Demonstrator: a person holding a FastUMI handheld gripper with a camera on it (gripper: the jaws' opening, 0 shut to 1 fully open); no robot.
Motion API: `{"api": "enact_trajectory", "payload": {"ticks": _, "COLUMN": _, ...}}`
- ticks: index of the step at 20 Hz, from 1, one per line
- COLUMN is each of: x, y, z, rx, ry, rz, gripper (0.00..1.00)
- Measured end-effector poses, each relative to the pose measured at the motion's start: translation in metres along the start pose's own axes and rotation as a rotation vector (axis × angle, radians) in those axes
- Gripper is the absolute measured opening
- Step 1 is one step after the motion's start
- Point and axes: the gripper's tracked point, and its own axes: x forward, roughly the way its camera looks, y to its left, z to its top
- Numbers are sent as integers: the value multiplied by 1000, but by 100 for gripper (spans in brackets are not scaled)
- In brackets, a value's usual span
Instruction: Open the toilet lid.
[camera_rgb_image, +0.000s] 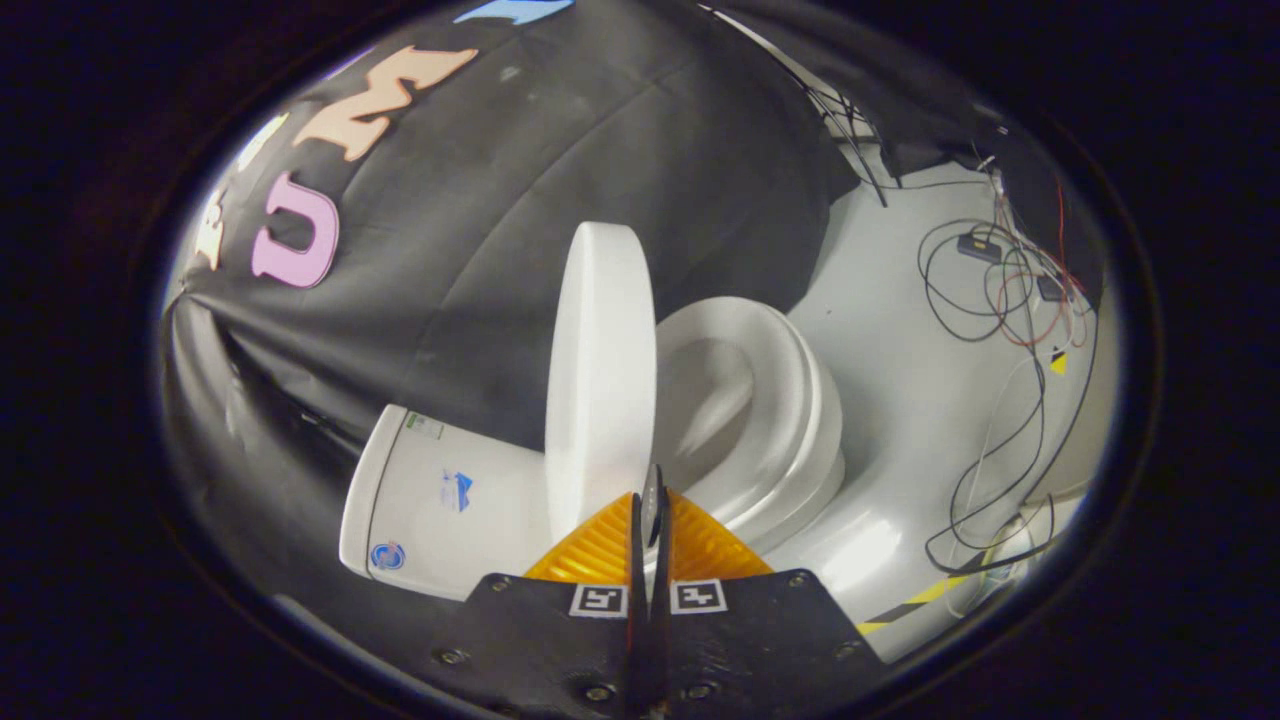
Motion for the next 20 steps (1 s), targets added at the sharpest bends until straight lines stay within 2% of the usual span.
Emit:
{"api": "enact_trajectory", "payload": {"ticks": 6, "x": -9, "y": 23, "z": 1, "rx": -73, "ry": -32, "rz": 29, "gripper": 1}}
{"api": "enact_trajectory", "payload": {"ticks": 10, "x": -14, "y": 34, "z": 1, "rx": -169, "ry": -59, "rz": 24, "gripper": 1}}
{"api": "enact_trajectory", "payload": {"ticks": 16, "x": -22, "y": 48, "z": 0, "rx": -231, "ry": -90, "rz": 15, "gripper": 1}}
{"api": "enact_trajectory", "payload": {"ticks": 20, "x": -25, "y": 60, "z": -3, "rx": -315, "ry": -131, "rz": -8, "gripper": 1}}
